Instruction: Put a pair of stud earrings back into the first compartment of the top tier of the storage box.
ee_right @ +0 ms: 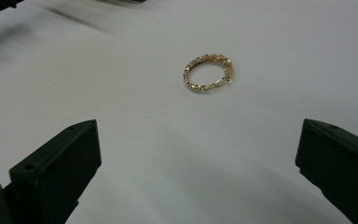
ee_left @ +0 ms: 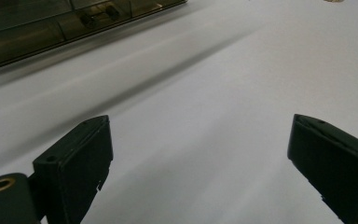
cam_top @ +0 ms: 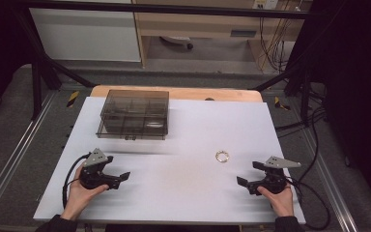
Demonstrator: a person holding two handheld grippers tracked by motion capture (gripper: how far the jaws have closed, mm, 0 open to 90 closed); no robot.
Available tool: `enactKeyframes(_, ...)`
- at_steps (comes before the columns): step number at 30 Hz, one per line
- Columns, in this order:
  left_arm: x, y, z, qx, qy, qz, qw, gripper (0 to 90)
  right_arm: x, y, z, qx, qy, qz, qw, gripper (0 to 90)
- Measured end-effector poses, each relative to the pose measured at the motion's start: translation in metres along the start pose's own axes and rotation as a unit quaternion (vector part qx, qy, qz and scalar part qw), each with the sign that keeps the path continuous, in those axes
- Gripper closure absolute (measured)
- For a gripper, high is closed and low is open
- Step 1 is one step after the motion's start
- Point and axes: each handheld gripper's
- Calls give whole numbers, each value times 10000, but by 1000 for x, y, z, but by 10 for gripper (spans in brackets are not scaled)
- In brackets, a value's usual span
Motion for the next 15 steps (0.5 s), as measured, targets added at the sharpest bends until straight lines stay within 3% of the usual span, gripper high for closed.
enactKeyframes(15,-12,20,27,98,168,-184,9996,63,-1,1,-2,5,-43,-85,10000,5)
Point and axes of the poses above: each handheld gripper's, and its own axes: y roughly forward along the jaws, x roughly out of its underside, z roughly to its right, and after that the axes turned 9 degrees about -y, right-handed
